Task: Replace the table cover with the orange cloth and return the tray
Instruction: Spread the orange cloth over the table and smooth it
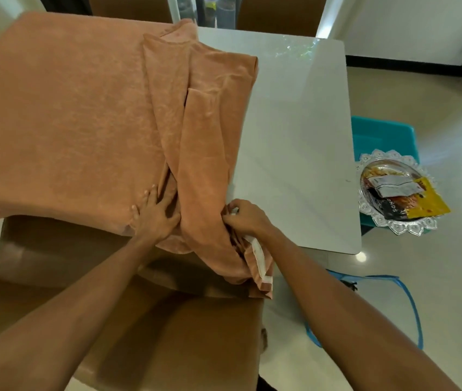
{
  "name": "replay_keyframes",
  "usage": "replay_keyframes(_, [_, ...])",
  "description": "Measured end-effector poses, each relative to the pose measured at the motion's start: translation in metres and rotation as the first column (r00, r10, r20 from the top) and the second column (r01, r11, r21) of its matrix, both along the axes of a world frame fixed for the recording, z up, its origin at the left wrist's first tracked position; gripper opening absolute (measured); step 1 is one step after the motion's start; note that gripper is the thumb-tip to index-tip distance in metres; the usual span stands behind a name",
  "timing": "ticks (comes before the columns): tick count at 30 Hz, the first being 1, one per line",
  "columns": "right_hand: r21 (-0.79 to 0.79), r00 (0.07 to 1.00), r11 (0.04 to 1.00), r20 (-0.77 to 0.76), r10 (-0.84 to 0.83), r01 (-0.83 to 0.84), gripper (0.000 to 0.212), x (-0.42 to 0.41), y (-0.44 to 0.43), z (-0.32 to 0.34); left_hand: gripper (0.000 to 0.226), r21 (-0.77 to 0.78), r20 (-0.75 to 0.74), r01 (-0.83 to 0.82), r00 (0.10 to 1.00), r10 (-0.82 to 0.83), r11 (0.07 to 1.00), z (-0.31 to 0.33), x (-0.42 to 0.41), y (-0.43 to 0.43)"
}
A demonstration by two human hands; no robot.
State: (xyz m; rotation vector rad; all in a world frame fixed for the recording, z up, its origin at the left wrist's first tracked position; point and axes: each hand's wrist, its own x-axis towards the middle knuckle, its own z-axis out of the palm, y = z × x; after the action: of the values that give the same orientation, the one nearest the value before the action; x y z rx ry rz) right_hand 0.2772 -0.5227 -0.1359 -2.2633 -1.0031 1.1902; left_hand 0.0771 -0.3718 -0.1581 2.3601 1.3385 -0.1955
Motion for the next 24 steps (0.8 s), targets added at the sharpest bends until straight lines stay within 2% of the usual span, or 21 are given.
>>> replay_keyframes(2, [-0.017, 0.988, 0.988, -0.015, 0.154, -0.154, 0.011, 0.007, -0.005, 0.003, 0.069, -0.032, -0.053, 0.012, 0.998, -0.014, 0.999, 0.006, 0.003, 0.002])
replay_keyframes(3, [-0.011, 0.976, 0.976, 0.0, 0.219, -0.219, 0.01, 0.009, -0.007, 0.003, 0.071, -0.045, -0.072, 0.016, 0.997, -0.019, 0.999, 0.009, 0.005, 0.004])
replay_keyframes(5, [0.041, 0.972, 0.972, 0.034, 0.231, -0.232, 0.01, 0.012, -0.015, 0.002, 0.075, -0.073, -0.103, 0.007, 0.995, -0.014, 0.997, 0.014, 0.011, 0.007])
replay_keyframes(8, [0.145, 0.995, 0.987, 0.08, 0.062, -0.073, 0.014, 0.03, -0.03, -0.001, 0.076, -0.105, -0.145, -0.017, 0.989, 0.001, 0.994, 0.019, 0.019, 0.01])
replay_keyframes(11, [0.191, 0.97, 0.96, 0.098, -0.224, 0.202, 0.015, 0.073, -0.047, -0.004, 0.075, -0.112, -0.146, -0.026, 0.989, 0.009, 0.993, 0.02, 0.02, 0.01])
replay_keyframes(14, [0.222, 0.857, 0.863, 0.156, -0.491, 0.454, 0.008, 0.124, -0.081, -0.003, 0.08, -0.124, -0.142, -0.029, 0.99, 0.011, 0.992, 0.017, 0.018, 0.012])
replay_keyframes(18, [0.281, 0.62, 0.673, 0.262, -0.739, 0.684, 0.022, 0.175, -0.134, 0.003, 0.091, -0.147, -0.119, -0.06, 0.992, 0.042, 0.987, 0.016, 0.02, 0.016])
replay_keyframes(19, [0.289, 0.558, 0.642, 0.326, -0.763, 0.71, 0.026, 0.182, -0.142, 0.005, 0.093, -0.149, -0.119, -0.074, 0.991, 0.057, 0.986, 0.015, 0.02, 0.018])
replay_keyframes(21, [0.248, 0.493, 0.665, 0.504, -0.709, 0.704, 0.039, 0.19, -0.149, 0.006, 0.096, -0.106, -0.139, -0.071, 0.989, 0.056, 0.992, 0.014, 0.024, 0.02])
replay_keyframes(22, [0.238, 0.5, 0.702, 0.553, -0.666, 0.672, 0.044, 0.19, -0.148, 0.007, 0.095, -0.064, -0.143, -0.046, 0.989, 0.036, 0.997, 0.013, 0.026, 0.022])
replay_keyframes(24, [0.304, 0.587, 0.792, 0.543, -0.601, 0.53, 0.044, 0.183, -0.137, 0.008, 0.09, 0.022, -0.089, 0.022, 0.996, -0.02, 1.0, 0.017, 0.033, 0.019])
